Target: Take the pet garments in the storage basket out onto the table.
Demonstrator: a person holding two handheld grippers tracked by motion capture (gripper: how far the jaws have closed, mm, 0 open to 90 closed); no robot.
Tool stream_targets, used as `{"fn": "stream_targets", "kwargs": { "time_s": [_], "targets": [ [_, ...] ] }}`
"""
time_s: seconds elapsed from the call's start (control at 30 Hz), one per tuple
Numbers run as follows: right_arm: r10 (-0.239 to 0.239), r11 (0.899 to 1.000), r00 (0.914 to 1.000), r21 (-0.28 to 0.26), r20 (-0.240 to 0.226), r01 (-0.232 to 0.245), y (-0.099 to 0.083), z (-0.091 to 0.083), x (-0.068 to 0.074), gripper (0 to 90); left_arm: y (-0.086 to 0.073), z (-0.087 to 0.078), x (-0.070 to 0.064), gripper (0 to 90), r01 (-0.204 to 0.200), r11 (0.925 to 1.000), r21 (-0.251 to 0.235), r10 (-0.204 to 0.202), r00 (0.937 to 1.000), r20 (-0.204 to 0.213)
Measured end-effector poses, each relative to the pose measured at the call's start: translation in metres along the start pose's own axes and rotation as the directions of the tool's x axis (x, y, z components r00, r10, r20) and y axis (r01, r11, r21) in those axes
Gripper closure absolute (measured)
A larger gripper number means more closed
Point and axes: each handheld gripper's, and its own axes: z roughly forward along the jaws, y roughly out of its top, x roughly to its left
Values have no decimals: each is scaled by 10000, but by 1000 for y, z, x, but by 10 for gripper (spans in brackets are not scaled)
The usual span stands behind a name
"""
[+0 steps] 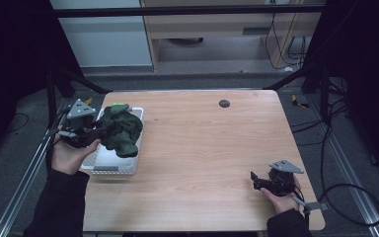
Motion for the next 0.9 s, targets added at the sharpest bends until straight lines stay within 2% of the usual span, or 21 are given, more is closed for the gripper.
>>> {"fn": "stream_targets", "kwargs": {
  "time_s": [0.17, 0.23, 0.27, 0.37, 0.43, 0.47, 0.63, 0.67, 0.73, 0.9],
  "targets": [
    [-33, 10000, 10000, -73, 48, 33, 0, 0, 0, 116, 5, 6, -13, 713, -333, 9994, 13, 332, 9991, 269],
    [-50, 9999, 10000, -92, 71, 51, 0, -1, 0, 116, 6, 7, -14, 713, -452, 9990, 26, 452, 9987, 251],
    [-72, 9999, 9999, -111, 76, 73, 0, 0, 0, 114, 7, 10, -20, 713, -476, 9989, 31, 474, 9978, 464],
    [-70, 9998, 9999, -179, 148, 72, 1, -1, 0, 110, 8, 13, -24, 713, -633, 9980, 75, 627, 9961, 613],
    [-64, 9998, 9999, -212, 152, 67, 1, -1, 0, 110, 9, 17, -28, 713, -760, 9971, 93, 751, 9942, 771],
    [-79, 9997, 9998, -233, 206, 84, 1, -2, 0, 107, 11, 20, -32, 713, -983, 9951, 87, 972, 9914, 871],
    [-48, 9996, 9997, -290, 219, 54, 1, -2, -1, 107, 13, 31, -42, 713, -1244, 9921, 178, 1217, 9862, 1125],
    [-45, 9995, 9998, -305, 212, 52, 1, -2, -1, 107, 13, 33, -44, 713, -1201, 9923, 306, 1154, 9853, 1262],
    [-51, 9995, 9997, -315, 218, 58, 1, -2, -1, 107, 14, 38, -48, 713, -1369, 9896, 433, 1297, 9817, 1397],
    [-93, 9993, 9997, -347, 241, 101, 1, -2, -1, 107, 15, 50, -58, 714, -1510, 9873, 491, 1408, 9755, 1691]
  ]
}}
